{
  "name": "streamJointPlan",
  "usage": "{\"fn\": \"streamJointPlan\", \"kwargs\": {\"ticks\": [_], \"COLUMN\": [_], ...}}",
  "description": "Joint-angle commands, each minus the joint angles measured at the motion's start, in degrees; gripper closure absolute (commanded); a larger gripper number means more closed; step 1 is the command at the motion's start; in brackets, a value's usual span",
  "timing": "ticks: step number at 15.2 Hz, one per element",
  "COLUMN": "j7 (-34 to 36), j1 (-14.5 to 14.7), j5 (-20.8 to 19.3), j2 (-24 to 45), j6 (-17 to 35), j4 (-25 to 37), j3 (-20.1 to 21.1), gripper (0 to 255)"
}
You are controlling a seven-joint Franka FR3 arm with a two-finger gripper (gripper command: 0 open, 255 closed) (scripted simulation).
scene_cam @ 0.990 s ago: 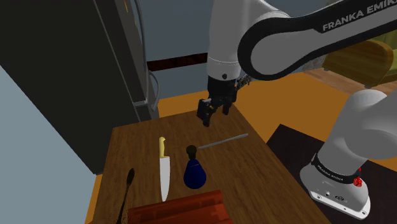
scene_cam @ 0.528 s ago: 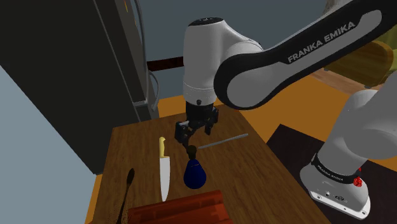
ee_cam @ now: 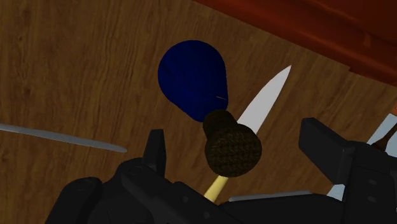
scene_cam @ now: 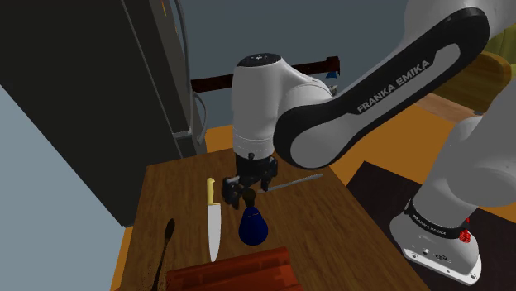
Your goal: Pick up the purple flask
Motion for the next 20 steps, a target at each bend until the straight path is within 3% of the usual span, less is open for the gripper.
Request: {"fn": "streamJointPlan", "kwargs": {"ticks": [1, 2, 3, 12, 20], "j7": [0.3, 0.3, 0.4, 0.3, -1.3], "j1": [-0.1, -0.1, -0.1, -0.1, 0.4], "j5": [-0.5, -0.5, -0.4, -0.5, 1.7], "j2": [0.8, 0.8, 0.7, 0.8, -3.3], "j6": [1.3, 1.3, 1.4, 1.3, -5.5], "j4": [-0.6, -0.6, -0.7, -0.6, 2.6], "j3": [0.2, 0.2, 0.3, 0.2, -1.1], "gripper": [0, 0, 255, 255, 255]}}
